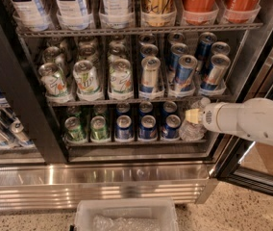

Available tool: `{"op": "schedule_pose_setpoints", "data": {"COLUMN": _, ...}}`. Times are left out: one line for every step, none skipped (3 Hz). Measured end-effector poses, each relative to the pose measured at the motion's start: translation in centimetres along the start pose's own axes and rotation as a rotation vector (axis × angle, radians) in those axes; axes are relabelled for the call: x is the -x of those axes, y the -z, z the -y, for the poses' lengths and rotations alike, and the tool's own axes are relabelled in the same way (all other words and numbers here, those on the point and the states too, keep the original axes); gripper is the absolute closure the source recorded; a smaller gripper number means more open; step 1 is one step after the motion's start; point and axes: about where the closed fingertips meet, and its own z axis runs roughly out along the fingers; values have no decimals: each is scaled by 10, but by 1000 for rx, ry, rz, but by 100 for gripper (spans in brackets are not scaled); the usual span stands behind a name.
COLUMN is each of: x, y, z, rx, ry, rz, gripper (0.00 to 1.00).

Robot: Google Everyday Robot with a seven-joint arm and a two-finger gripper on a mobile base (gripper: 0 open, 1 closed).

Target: Pick water bottle from bottom shelf of fridge

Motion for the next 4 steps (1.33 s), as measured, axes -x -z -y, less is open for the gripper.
{"op": "schedule_pose_setpoints", "data": {"x": -15, "y": 14, "z": -1, "rx": -48, "ry": 15, "rz": -23, "gripper": 100}}
{"op": "schedule_pose_setpoints", "data": {"x": -42, "y": 25, "z": -6, "rx": -72, "ry": 15, "rz": -67, "gripper": 100}}
{"op": "schedule_pose_setpoints", "data": {"x": -80, "y": 36, "z": -21, "rx": -53, "ry": -13, "rz": -127, "gripper": 100}}
{"op": "schedule_pose_setpoints", "data": {"x": -80, "y": 37, "z": -23, "rx": -50, "ry": -12, "rz": -125, "gripper": 100}}
